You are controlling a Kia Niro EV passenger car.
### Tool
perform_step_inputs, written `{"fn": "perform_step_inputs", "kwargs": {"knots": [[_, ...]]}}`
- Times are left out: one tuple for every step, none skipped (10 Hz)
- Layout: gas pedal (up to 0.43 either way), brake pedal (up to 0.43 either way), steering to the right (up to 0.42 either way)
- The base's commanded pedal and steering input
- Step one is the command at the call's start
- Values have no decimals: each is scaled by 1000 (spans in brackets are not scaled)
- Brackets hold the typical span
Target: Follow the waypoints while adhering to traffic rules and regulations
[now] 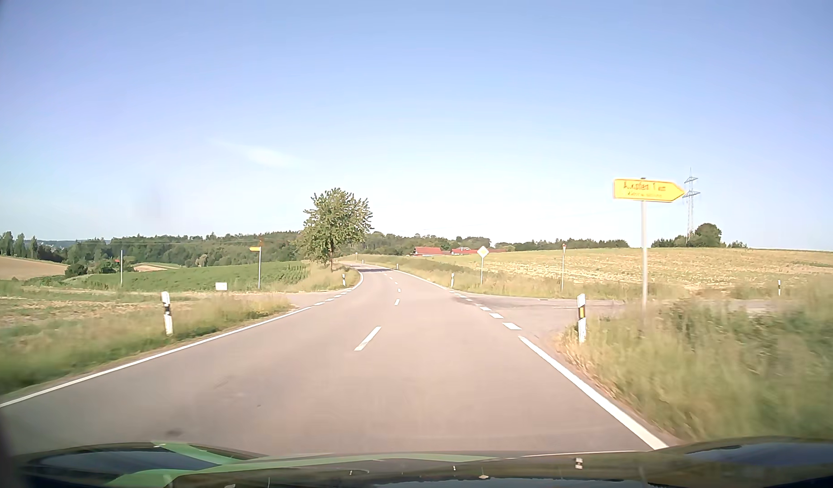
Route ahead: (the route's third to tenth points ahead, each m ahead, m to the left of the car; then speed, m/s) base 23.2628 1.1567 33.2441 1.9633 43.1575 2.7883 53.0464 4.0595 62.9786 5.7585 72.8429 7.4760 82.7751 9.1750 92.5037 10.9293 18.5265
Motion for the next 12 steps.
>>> {"fn": "perform_step_inputs", "kwargs": {"knots": [[79,0,-11],[87,0,-12],[87,0,-11],[110,0,-12],[110,0,-11],[110,0,-12],[110,0,-12],[130,0,-13],[138,0,-13],[150,0,-13],[157,0,-13],[157,0,-14]]}}
